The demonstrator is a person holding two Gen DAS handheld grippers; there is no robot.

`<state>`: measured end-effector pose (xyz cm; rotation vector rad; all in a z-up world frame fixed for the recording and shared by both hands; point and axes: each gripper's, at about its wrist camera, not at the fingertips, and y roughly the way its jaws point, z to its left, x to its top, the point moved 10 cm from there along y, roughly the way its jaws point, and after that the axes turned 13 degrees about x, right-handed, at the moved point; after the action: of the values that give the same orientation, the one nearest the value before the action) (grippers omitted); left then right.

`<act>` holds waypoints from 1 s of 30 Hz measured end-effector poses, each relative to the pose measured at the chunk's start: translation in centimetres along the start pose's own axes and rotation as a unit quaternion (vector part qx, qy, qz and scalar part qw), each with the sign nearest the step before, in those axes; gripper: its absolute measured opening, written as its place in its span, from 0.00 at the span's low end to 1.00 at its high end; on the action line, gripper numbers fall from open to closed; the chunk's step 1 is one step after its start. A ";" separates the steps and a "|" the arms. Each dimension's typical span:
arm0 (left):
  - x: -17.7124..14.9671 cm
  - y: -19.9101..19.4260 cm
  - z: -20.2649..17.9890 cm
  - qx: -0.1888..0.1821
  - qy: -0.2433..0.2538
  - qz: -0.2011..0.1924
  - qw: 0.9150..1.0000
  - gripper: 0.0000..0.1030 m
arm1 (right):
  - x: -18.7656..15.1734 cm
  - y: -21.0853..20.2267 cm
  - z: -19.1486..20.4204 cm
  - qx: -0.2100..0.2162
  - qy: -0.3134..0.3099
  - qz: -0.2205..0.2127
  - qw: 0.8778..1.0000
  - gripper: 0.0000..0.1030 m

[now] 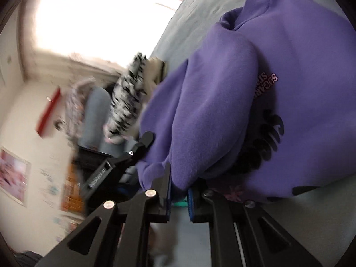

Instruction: Fold large clothes

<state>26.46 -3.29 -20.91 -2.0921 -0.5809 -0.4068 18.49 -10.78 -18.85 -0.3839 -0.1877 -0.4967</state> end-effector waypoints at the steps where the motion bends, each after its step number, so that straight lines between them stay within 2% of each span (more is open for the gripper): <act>1: -0.3 -0.2 0.2 0.025 0.012 -0.004 1.000 0.12 | -0.2 0.3 -0.1 -0.007 -0.006 0.005 1.000 0.10; 3: -1.2 -0.2 0.8 0.083 0.034 -0.006 0.996 0.12 | -0.7 1.1 -0.5 -0.047 -0.031 0.015 0.998 0.10; 4: -2.0 0.5 1.7 0.123 0.045 0.006 0.991 0.12 | -0.9 1.5 -1.0 -0.068 -0.040 0.018 0.997 0.10; 5: -2.6 1.0 2.5 0.143 0.050 0.017 0.988 0.12 | -1.2 1.8 -1.8 -0.093 -0.049 0.024 0.994 0.09; 6: -3.2 1.6 3.2 0.153 0.048 0.025 0.987 0.12 | -1.6 2.3 -2.4 -0.108 -0.054 0.033 0.992 0.09; 9: -2.8 1.3 2.9 0.153 0.039 0.020 0.987 0.17 | -1.7 1.8 -2.4 -0.111 -0.053 0.039 0.992 0.14; 11: -2.5 0.7 2.6 0.168 0.046 0.014 0.985 0.31 | -1.7 0.9 -2.0 -0.129 -0.068 0.047 0.988 0.19; 12: -2.6 0.3 2.5 0.171 0.049 0.011 0.984 0.37 | -1.4 0.1 -1.3 -0.153 -0.092 0.049 0.983 0.20; 14: -2.3 -1.0 2.3 0.187 0.052 0.003 0.981 0.57 | -1.5 -1.3 -0.4 -0.171 -0.123 0.049 0.976 0.21; 15: -2.0 -1.9 2.3 0.192 0.047 -0.010 0.980 0.58 | -1.4 -2.2 0.3 -0.179 -0.138 0.045 0.973 0.21; 19: -0.6 -4.6 2.2 0.190 0.053 -0.040 0.980 0.58 | 0.8 -5.2 2.6 -0.206 -0.189 -0.005 0.960 0.21; 22: 0.8 -5.0 0.7 0.183 0.077 -0.059 0.978 0.55 | 3.4 -5.3 3.6 -0.190 -0.194 -0.048 0.961 0.21; 24: 1.9 -4.0 -1.2 0.173 0.092 -0.062 0.979 0.47 | 5.1 -4.0 3.4 -0.180 -0.184 -0.051 0.965 0.21; 26: 2.5 -2.8 -2.7 0.158 0.104 -0.057 0.980 0.36 | 6.4 -1.7 3.5 -0.166 -0.184 -0.045 0.968 0.21; 28: 3.1 -0.9 -3.7 0.150 0.104 -0.049 0.982 0.31 | 7.9 0.1 2.8 -0.169 -0.185 -0.042 0.967 0.21; 30: 3.1 1.2 -3.4 0.153 0.102 -0.026 0.983 0.26 | 9.1 1.5 0.9 -0.190 -0.185 -0.029 0.964 0.21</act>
<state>29.46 -5.93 -18.39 -1.7214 -0.5408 -0.5202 26.97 -13.05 -16.04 -0.8494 -0.4689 -0.5152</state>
